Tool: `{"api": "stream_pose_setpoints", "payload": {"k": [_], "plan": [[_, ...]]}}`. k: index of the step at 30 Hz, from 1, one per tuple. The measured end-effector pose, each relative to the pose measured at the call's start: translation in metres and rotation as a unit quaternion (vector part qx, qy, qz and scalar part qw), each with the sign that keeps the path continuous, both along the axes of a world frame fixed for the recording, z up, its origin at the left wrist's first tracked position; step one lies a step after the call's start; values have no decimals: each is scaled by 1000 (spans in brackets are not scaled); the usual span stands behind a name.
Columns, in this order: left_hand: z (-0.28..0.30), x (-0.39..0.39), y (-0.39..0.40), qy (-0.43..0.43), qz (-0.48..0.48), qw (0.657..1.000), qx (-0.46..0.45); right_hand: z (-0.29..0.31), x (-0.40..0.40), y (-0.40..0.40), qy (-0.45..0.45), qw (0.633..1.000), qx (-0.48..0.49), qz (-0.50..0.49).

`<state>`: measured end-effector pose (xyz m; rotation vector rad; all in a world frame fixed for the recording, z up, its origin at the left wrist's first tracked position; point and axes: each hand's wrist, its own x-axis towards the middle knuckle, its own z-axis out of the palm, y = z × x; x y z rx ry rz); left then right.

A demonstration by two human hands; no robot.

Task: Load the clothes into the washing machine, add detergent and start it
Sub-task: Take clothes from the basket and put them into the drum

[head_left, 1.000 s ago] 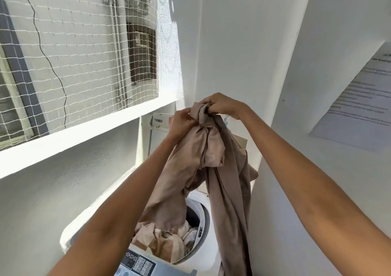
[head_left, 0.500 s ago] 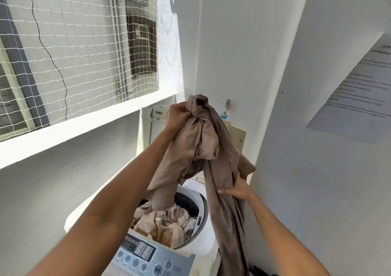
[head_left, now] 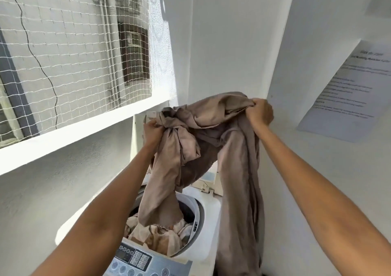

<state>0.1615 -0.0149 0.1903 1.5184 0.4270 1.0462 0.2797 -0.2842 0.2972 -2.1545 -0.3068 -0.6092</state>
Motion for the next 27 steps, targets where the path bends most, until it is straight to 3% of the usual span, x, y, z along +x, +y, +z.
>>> {"api": "stream_pose_setpoints", "payload": {"k": [5, 11, 16, 19, 24, 27], "plan": [[4, 4, 0, -19, -9, 999, -27, 102, -12, 47, -94, 994, 40, 46], [1, -13, 19, -6, 37, 999, 12, 103, -17, 79, -103, 990, 54, 82], [-68, -40, 39, 123, 90, 988, 9, 58, -15, 91, -70, 992, 32, 99], [-101, -53, 21, 188, 63, 980, 6, 33, -21, 102, -49, 992, 0, 120], [-144, -59, 18, 395, 34, 915, 74, -1, -36, 131, -26, 985, -47, 163], [-148, -60, 33, 435, -29, 893, 108, -11, -41, 145, -14, 983, -68, 169]]}}
